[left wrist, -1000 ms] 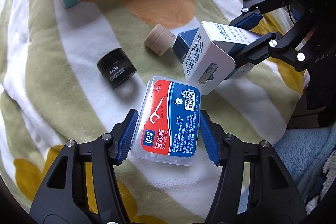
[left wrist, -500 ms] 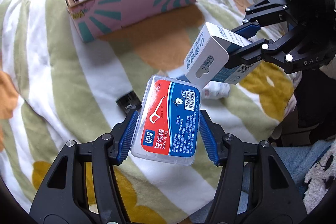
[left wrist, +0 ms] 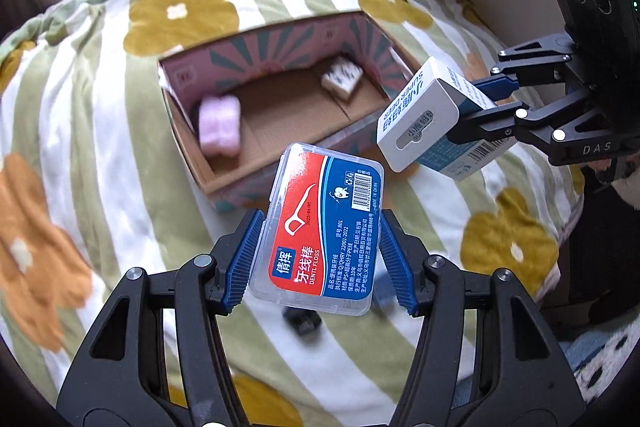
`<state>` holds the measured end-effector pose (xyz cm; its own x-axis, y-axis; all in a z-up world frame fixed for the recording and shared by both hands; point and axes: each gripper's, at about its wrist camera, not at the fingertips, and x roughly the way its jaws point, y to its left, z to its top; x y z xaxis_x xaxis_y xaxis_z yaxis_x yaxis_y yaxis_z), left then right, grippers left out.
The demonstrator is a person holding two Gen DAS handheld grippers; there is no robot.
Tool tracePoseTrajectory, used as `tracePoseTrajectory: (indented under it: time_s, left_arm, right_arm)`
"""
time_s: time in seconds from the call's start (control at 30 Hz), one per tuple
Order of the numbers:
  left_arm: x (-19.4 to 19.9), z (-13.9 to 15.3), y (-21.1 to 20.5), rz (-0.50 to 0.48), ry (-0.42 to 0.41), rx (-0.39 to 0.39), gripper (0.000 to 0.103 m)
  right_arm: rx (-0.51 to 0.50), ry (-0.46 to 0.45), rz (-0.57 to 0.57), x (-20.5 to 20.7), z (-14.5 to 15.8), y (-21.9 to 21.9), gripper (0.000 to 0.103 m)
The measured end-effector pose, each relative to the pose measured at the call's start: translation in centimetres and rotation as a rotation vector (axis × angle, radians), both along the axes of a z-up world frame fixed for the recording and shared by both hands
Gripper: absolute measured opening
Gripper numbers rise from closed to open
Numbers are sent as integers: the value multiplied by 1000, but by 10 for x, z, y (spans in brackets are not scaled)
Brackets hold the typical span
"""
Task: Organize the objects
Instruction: 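Carry the floss case and white box into the pink box and release both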
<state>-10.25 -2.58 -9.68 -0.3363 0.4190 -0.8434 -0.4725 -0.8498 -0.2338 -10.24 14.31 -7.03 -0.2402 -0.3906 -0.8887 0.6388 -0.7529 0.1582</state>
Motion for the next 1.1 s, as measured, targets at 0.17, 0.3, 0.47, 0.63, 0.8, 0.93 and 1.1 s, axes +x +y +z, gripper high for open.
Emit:
tracePoseTrajectory:
  time_s: [0.17, 0.3, 0.47, 0.63, 0.8, 0.93, 1.1]
  left_arm:
    - [-58, 5, 4, 37, 33, 0, 55]
    - [-97, -3, 10, 64, 30, -5, 55]
    - [-136, -29, 23, 89, 3, -23, 55]
    - [-157, -60, 38, 114, -35, -43, 55]
    - [-163, -77, 44, 121, -55, -46, 55]
    - [-162, -81, 48, 123, -62, -74, 55]
    - [-158, -74, 49, 126, -50, -84, 102]
  right_arm:
    - [-29, 14, -81, -54, 6, 10, 25]
    - [-34, 16, -143, -93, -1, 19, 25]
    - [-26, -13, -226, -131, -31, 25, 25]
    - [-40, -46, -278, -144, -58, 29, 25]
    - [-56, -67, -311, -146, -72, 35, 25]
    - [-82, -100, -339, -150, -77, 40, 25]
    - [-73, -137, -395, -159, -77, 44, 44]
